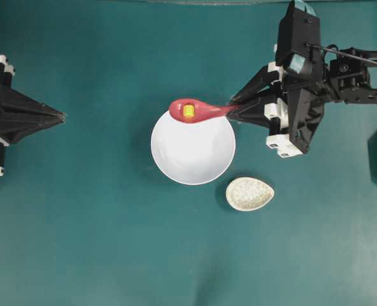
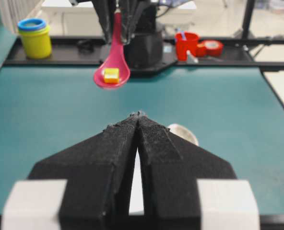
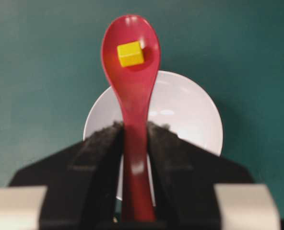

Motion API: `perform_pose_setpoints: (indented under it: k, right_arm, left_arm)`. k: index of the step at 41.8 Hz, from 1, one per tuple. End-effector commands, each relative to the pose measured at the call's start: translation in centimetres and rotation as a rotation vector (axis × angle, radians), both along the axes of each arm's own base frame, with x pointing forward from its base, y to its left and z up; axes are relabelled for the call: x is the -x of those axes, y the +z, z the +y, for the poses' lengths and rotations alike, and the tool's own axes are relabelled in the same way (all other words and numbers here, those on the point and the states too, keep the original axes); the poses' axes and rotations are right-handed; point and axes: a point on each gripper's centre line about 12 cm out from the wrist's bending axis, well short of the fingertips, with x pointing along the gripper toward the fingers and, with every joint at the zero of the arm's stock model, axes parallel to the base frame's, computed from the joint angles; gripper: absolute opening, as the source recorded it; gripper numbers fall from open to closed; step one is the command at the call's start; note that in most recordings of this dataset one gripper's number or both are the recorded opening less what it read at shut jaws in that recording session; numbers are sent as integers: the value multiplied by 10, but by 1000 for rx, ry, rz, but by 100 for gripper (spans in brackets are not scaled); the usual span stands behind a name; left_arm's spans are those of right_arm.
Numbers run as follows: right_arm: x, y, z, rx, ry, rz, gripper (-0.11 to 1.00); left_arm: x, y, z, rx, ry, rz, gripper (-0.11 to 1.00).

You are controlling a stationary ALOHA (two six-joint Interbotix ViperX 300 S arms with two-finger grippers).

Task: Scoop the yellow hexagonal prism block from the bowl with a spoon using the right arm.
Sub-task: 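Raise the spoon with the yellow block up out of the bowl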

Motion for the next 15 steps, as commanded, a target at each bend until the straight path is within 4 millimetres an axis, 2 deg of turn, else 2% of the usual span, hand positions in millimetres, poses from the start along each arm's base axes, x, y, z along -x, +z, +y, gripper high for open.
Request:
perform_pose_setpoints:
  k: [1, 15]
  right_arm:
    - [2, 12, 1, 6, 1, -36, 23]
    - [3, 11, 1, 5, 3, -30, 23]
  left_arm:
    - [-2, 10, 0, 2, -2, -25, 1]
    - [-2, 10, 0, 0, -2, -21, 1]
